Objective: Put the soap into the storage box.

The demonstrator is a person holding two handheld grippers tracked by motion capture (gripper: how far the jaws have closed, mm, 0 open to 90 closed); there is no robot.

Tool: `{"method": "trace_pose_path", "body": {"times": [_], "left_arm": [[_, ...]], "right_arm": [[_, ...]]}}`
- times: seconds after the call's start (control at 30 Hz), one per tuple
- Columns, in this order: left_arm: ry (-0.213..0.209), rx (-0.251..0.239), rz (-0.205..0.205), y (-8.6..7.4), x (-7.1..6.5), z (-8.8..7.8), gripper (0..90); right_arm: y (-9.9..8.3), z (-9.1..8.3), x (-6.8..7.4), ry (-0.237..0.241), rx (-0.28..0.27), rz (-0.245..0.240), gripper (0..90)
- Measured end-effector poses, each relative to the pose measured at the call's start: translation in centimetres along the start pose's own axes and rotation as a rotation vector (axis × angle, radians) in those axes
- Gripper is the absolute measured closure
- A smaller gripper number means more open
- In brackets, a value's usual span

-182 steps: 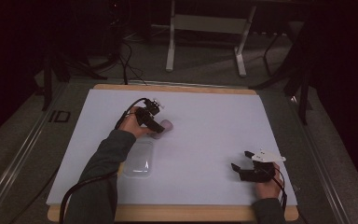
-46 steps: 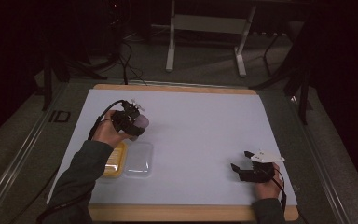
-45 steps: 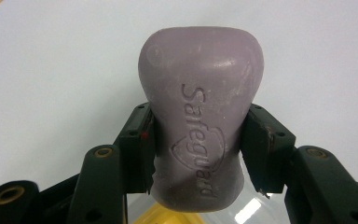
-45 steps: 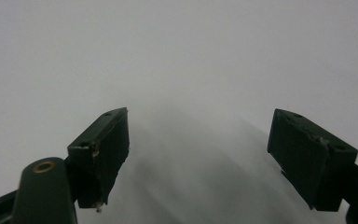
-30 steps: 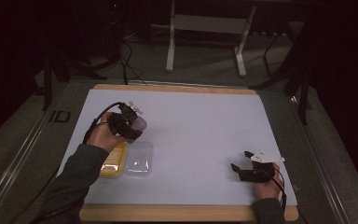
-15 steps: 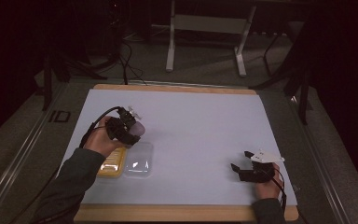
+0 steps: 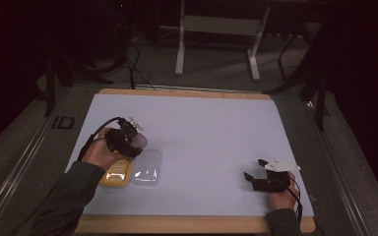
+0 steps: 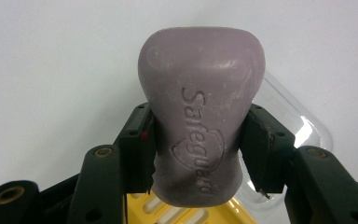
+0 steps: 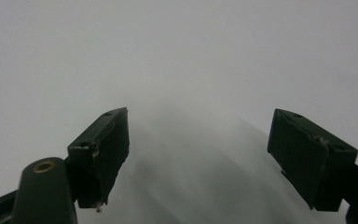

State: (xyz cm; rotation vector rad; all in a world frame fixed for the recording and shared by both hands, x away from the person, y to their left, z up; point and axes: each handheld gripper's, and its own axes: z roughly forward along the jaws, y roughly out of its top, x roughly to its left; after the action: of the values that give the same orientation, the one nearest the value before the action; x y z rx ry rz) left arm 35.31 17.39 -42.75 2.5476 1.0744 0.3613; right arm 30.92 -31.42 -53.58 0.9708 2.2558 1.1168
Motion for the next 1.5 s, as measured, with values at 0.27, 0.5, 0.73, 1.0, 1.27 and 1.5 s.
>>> {"method": "trace_pose_path", "body": {"times": [0.27, 0.5, 0.73, 1.0, 1.27, 1.5], "left_arm": [[-0.002, 0.005, -0.016, -0.9, 0.0, -0.2, 49.9], [-0.008, 0.013, -0.022, -1.8, 0.1, -0.2, 49.9], [-0.007, 0.020, -0.034, -2.4, 0.1, -0.3, 49.9], [-0.005, 0.026, -0.039, -2.8, 0.1, -0.5, 49.9], [-0.004, 0.036, -0.043, -3.5, 0.2, -0.7, 49.9], [-0.001, 0.046, -0.050, -4.1, 0.1, -0.8, 49.9]], "right_arm": [[0.0, 0.0, 0.0, -0.001, -0.001, 0.002, 20.2], [0.0, 0.0, 0.0, -0.001, -0.001, 0.004, 20.2], [0.0, 0.0, 0.0, -0.002, -0.001, 0.004, 20.2], [0.0, 0.0, 0.0, -0.002, -0.001, 0.005, 20.2], [0.0, 0.0, 0.0, -0.001, -0.002, 0.007, 20.2], [0.0, 0.0, 0.0, -0.002, -0.001, 0.005, 20.2]]}}
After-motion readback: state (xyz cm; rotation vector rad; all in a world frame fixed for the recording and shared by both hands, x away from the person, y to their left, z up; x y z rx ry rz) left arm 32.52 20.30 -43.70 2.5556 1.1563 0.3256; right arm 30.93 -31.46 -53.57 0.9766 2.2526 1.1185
